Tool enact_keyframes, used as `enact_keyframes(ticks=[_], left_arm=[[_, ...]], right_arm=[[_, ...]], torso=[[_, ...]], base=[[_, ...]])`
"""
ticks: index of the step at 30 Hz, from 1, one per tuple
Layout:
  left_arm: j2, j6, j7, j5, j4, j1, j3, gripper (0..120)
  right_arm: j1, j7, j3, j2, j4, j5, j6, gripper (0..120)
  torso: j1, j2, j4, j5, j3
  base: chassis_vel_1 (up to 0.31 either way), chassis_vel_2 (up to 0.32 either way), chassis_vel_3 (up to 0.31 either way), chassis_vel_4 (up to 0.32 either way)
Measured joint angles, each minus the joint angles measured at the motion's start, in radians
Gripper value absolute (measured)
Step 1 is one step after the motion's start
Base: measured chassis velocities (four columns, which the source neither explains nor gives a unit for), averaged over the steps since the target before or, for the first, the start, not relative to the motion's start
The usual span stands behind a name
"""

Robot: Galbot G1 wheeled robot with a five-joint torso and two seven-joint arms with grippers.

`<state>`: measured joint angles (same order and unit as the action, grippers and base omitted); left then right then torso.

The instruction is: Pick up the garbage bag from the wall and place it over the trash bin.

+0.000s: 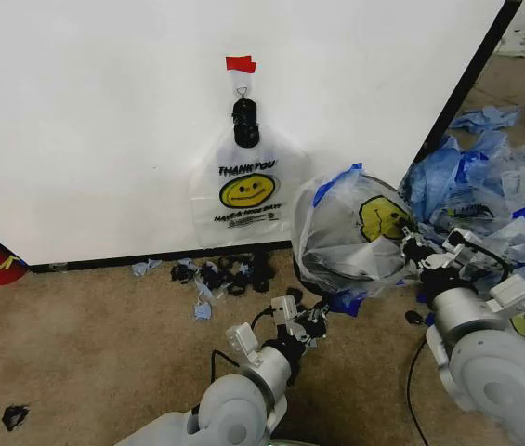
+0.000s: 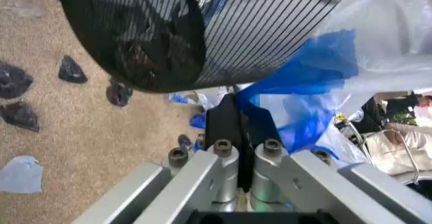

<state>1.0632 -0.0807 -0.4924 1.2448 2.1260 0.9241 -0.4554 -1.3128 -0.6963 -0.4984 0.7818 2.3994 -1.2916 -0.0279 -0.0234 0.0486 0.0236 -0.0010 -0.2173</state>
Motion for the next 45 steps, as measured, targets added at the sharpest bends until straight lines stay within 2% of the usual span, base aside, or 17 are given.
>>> enact_keyframes(ticks=[20, 23, 34, 40, 44, 45], left_arm=[[0.048, -0.017, 0.008, -0.037, -0.090, -0.018, -0.021, 0], [0.061, -0.030, 0.017, -0.048, -0.127, -0.028, -0.023, 0], [0.071, -0.052, 0.023, -0.063, -0.175, -0.050, -0.011, 0], [0.073, -0.053, 0.024, -0.079, -0.175, -0.041, -0.001, 0], [0.037, -0.043, 0.043, -0.096, -0.121, -0.022, -0.004, 15], [0.037, -0.043, 0.043, -0.096, -0.121, -0.022, -0.004, 15]], right_arm=[[-0.004, -0.037, -0.040, -0.027, 0.029, -0.045, 0.027, 0], [0.015, -0.045, -0.030, -0.033, 0.029, -0.055, 0.033, 0], [0.062, -0.059, 0.004, -0.038, 0.018, -0.069, 0.049, 0], [0.066, -0.059, 0.010, -0.046, 0.010, -0.068, 0.055, 0], [0.072, -0.017, 0.021, -0.042, -0.024, -0.033, 0.048, 0], [0.072, -0.017, 0.021, -0.042, -0.024, -0.033, 0.048, 0]], torso=[[0.000, 0.000, 0.0000, 0.0001, 0.000], [0.000, 0.000, 0.0000, 0.0001, 0.000], [0.000, 0.000, 0.0001, 0.0000, 0.000], [0.000, 0.000, 0.0002, -0.0001, 0.000], [0.000, 0.000, 0.0001, -0.0002, 0.000], [0.000, 0.000, 0.0001, -0.0002, 0.000]], base=[[0.000, 0.000, 0.000, 0.000], [0.000, 0.000, 0.000, 0.000], [0.000, 0.000, 0.000, 0.000], [0.000, 0.000, 0.000, 0.000], [0.000, 0.000, 0.000, 0.000], [0.000, 0.000, 0.000, 0.000]])
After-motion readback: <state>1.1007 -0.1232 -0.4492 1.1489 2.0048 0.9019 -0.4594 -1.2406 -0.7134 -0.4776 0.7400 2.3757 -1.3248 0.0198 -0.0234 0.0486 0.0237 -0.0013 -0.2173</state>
